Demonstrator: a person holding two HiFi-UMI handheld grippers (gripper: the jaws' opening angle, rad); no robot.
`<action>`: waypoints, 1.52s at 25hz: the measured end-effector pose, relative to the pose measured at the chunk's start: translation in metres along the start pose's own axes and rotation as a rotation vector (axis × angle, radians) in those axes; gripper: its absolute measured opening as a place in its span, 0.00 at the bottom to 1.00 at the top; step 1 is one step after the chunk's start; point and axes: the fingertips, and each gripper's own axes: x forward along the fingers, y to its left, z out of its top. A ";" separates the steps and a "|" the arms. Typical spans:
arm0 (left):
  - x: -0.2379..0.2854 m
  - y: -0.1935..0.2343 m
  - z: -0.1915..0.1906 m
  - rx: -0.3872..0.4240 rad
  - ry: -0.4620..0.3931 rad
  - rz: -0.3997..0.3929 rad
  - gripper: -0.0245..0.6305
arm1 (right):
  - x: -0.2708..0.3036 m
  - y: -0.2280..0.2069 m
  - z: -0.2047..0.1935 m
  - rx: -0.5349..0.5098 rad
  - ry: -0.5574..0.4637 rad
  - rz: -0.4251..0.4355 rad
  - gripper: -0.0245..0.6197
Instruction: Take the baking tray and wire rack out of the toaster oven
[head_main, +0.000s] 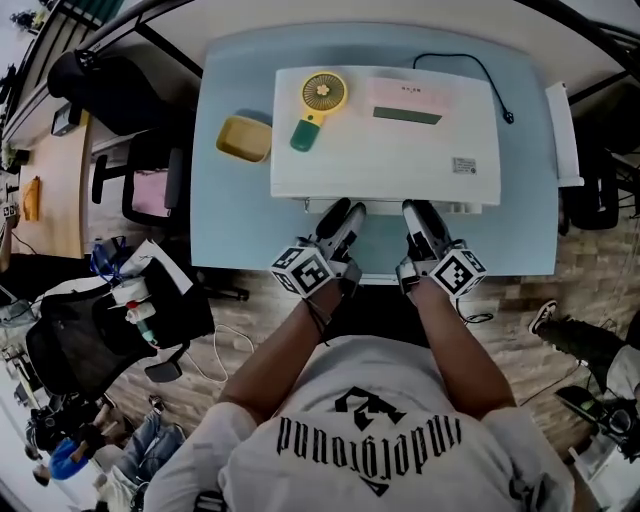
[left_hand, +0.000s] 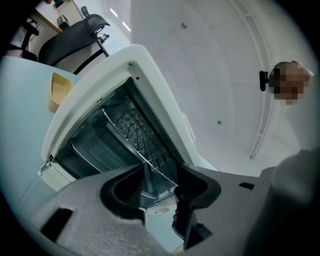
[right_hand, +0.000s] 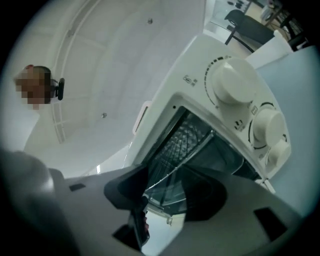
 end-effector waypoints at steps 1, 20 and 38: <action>0.002 0.003 0.002 -0.022 -0.012 0.004 0.36 | 0.002 -0.003 0.000 0.024 -0.010 -0.001 0.34; 0.048 0.037 0.032 -0.285 -0.179 -0.021 0.37 | 0.048 -0.031 0.021 0.305 -0.120 0.074 0.32; 0.073 0.043 0.049 -0.322 -0.241 -0.029 0.18 | 0.063 -0.046 0.027 0.399 -0.162 0.069 0.06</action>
